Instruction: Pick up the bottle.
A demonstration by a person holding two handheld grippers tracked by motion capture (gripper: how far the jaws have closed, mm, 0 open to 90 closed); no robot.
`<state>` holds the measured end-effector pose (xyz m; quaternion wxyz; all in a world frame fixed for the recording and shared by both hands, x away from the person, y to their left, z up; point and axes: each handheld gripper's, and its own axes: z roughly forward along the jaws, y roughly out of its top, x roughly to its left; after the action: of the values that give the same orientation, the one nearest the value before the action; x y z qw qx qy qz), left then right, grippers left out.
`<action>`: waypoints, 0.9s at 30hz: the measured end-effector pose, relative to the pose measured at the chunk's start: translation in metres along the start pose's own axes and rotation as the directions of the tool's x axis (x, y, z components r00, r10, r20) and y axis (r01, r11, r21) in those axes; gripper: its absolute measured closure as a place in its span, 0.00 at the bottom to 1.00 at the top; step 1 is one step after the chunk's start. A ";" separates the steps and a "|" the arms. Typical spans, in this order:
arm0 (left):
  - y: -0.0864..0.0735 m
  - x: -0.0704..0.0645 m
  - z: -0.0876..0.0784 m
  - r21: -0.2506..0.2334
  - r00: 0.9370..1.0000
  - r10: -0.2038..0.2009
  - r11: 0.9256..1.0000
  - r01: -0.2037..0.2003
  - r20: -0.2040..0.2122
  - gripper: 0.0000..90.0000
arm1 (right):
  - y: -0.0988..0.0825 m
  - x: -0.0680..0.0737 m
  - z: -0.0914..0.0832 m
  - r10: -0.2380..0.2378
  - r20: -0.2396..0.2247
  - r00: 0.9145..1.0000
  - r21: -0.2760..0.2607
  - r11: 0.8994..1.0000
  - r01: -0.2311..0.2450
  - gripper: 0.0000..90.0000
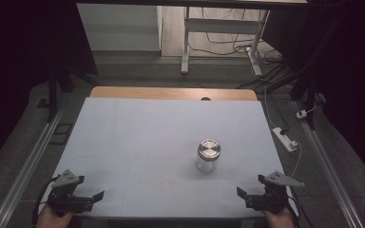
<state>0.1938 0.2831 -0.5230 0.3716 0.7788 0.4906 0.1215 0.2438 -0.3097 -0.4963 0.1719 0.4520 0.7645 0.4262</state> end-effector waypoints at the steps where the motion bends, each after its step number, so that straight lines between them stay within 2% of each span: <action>1: 0.000 0.000 0.000 -0.002 1.000 -0.002 1.000 0.002 0.002 0.02 | 0.000 0.000 0.000 0.000 0.000 1.000 0.000 1.000 0.000 0.00; 4: 0.000 0.000 0.000 -0.002 1.000 -0.001 1.000 0.001 0.008 0.02 | 0.000 0.001 0.001 -0.014 -0.010 1.000 0.013 1.000 0.014 0.00; 14: 0.001 -0.002 0.002 0.022 1.000 0.005 1.000 -0.005 -0.014 0.03 | 0.001 0.002 0.005 -0.027 -0.024 0.999 0.049 0.998 0.028 0.00; 27: 0.001 -0.001 0.003 0.025 1.000 0.000 1.000 0.000 -0.005 0.03 | 0.002 0.005 0.006 -0.058 -0.035 0.998 0.060 0.996 0.060 0.00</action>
<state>0.1957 0.2810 -0.5237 0.3608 0.7831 0.4928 0.1172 0.2462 -0.3019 -0.4971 0.1576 0.4273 0.7929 0.4048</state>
